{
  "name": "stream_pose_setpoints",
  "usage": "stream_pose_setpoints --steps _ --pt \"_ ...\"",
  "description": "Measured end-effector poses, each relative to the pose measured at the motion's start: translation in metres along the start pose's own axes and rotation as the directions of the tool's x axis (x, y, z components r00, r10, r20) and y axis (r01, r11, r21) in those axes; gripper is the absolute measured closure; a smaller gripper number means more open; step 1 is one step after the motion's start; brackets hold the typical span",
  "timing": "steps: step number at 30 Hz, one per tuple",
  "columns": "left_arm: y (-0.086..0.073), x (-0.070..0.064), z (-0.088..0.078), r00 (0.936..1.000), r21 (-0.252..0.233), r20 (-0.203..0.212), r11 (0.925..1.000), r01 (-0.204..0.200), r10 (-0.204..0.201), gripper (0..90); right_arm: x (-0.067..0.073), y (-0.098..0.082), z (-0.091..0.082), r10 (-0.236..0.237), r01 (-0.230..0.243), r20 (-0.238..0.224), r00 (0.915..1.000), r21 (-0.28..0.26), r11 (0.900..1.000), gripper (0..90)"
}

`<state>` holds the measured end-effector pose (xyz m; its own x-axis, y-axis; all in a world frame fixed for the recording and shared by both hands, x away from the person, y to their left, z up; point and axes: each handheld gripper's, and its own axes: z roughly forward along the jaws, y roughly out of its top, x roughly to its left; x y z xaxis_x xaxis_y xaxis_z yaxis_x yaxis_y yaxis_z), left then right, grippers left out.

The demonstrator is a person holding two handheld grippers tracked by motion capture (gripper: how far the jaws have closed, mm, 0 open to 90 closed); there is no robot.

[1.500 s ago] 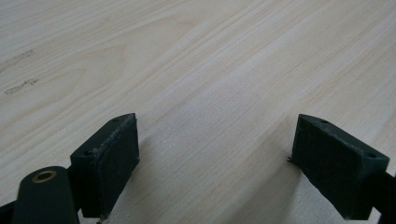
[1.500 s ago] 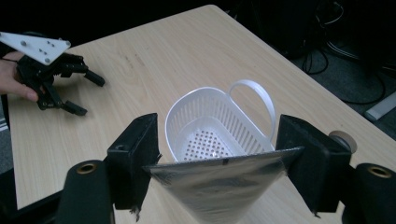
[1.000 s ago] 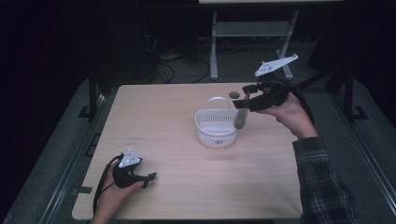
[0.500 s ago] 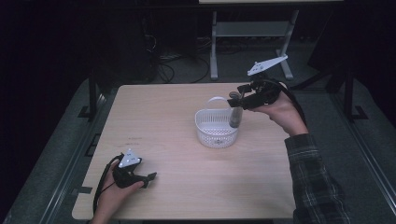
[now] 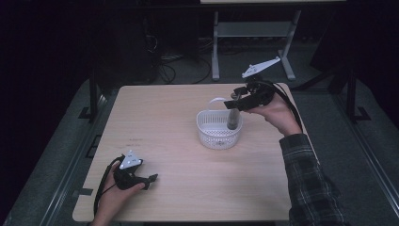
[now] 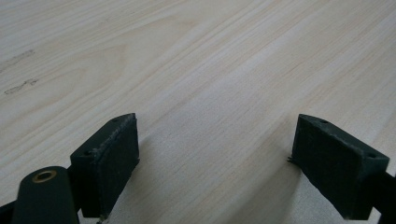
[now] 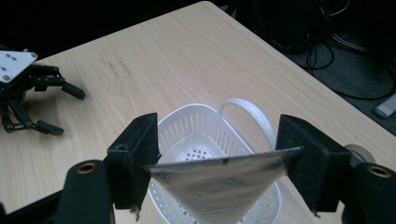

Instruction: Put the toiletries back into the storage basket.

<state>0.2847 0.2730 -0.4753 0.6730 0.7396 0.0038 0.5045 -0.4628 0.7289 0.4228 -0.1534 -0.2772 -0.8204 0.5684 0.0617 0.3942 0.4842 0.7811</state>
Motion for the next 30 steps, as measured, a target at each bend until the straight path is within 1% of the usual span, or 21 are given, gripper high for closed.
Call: stream_pose_setpoints --steps 4,5,6,10,21,30 --pt "0.0 0.0 0.0 1.0 -0.001 0.0 1.0 0.0 0.0 13.7 -0.001 -0.003 0.007 0.008 -0.008 -0.004 1.0 0.006 1.0 30.0" --pt "0.0 0.0 0.0 1.0 0.0 0.0 1.0 0.001 -0.001 13.7 -0.002 -0.005 0.009 0.004 -0.004 -0.006 1.0 0.005 1.0 30.0" --pt "0.0 0.0 0.0 1.0 -0.001 0.0 1.0 0.0 0.0 13.7 -0.002 -0.006 0.01 0.014 -0.014 -0.007 0.9999 0.011 1.0 30.0" --pt "0.0 0.0 0.0 1.0 0.0 0.0 1.0 0.0 0.0 13.7 -0.002 -0.009 0.016 0.011 -0.011 -0.01 0.9999 0.024 1.0 30.0" --pt "0.0 0.0 0.0 1.0 0.002 0.001 1.0 0.0 0.0 13.7 -0.004 -0.02 0.029 0.027 -0.026 -0.018 0.9995 0.043 0.999 30.0" --pt "0.0 0.0 0.0 1.0 0.002 0.001 1.0 -0.001 0.001 13.7 -0.003 -0.029 0.038 0.024 -0.023 -0.019 0.9995 0.064 0.998 30.0"
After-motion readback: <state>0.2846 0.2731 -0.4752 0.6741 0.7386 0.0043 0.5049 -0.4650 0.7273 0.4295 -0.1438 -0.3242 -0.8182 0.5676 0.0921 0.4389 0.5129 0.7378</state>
